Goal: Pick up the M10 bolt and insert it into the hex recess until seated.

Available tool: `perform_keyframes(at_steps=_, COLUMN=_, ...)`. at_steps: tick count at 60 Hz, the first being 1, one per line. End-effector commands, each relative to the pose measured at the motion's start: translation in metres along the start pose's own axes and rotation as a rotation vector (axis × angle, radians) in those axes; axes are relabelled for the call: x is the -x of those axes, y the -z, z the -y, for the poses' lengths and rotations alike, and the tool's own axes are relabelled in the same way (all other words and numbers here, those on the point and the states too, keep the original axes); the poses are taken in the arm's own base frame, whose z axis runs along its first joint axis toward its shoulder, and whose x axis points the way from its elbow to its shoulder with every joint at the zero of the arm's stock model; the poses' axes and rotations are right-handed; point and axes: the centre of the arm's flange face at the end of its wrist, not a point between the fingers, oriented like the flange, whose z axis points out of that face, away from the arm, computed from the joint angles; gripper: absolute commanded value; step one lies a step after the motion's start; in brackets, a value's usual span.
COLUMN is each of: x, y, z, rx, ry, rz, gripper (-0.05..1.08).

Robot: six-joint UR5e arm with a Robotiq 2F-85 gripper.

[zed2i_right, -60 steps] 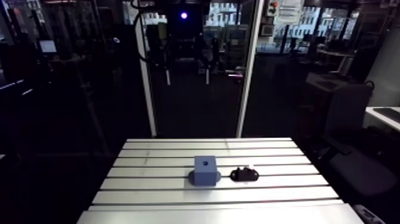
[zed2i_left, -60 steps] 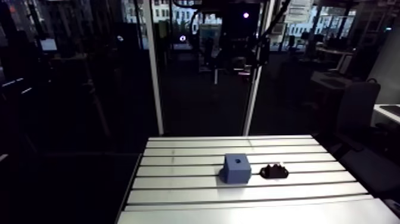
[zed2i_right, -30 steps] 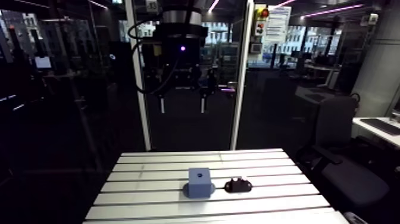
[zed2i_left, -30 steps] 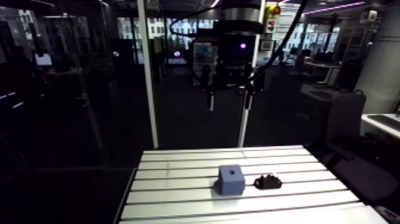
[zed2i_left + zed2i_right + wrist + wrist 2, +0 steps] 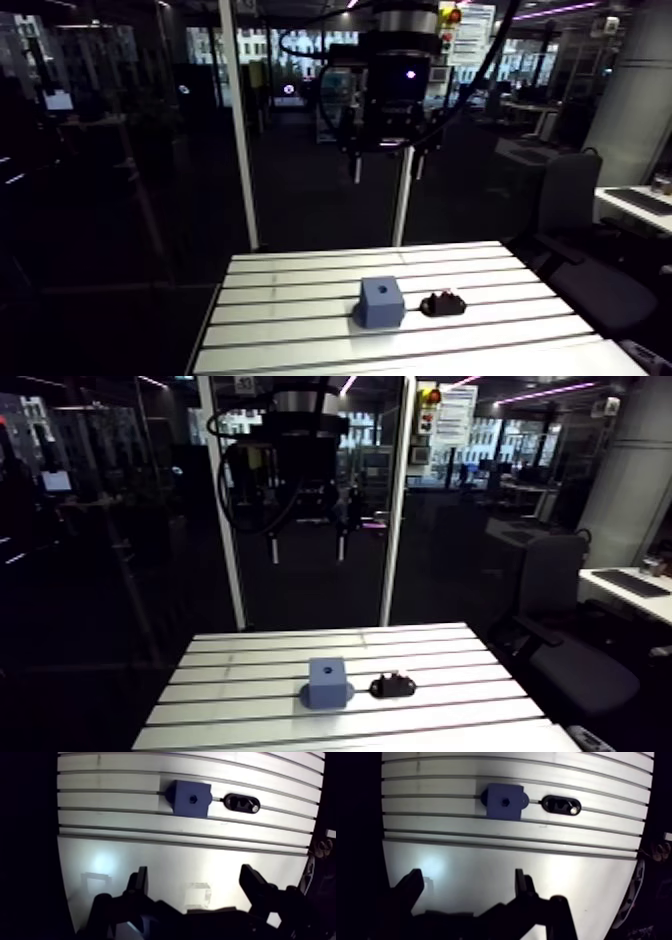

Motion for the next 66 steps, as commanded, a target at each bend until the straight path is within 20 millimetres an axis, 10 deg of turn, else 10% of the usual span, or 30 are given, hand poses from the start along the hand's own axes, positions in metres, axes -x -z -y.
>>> perform_keyframes(at_steps=1, x=-0.004, y=0.001, z=-0.012, rx=0.027, ry=0.065, rz=-0.034, gripper=0.01)
perform_keyframes(at_steps=66, x=0.003, y=-0.131, z=-0.179, rx=0.030, ry=0.169, rz=-0.228, gripper=0.00)
